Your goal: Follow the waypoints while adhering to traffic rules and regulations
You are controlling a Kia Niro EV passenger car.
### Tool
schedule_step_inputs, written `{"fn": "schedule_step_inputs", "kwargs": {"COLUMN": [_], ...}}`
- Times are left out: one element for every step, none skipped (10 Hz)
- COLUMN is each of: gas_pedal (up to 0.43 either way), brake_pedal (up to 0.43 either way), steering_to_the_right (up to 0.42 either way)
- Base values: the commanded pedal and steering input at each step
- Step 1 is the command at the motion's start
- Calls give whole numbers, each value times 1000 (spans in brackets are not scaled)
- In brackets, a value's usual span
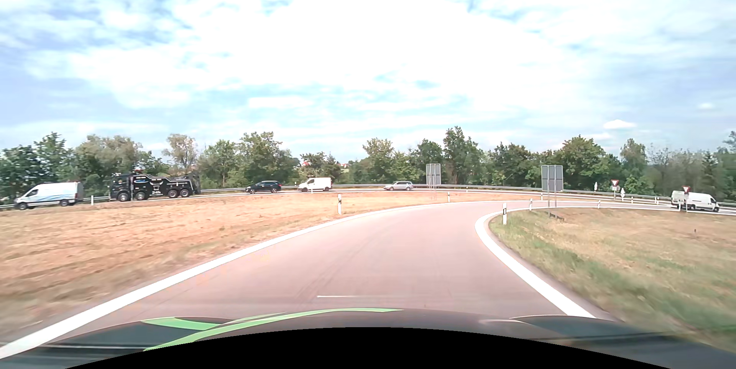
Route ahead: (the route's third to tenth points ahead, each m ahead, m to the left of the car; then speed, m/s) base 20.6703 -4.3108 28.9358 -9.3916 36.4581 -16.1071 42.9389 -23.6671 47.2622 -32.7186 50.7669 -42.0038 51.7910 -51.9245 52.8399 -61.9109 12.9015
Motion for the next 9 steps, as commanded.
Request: {"fn": "schedule_step_inputs", "kwargs": {"gas_pedal": [47,47,47,47,59,59,59,59,59], "brake_pedal": [0,0,0,0,0,0,0,0,0], "steering_to_the_right": [100,100,99,99,98,97,97,96,94]}}
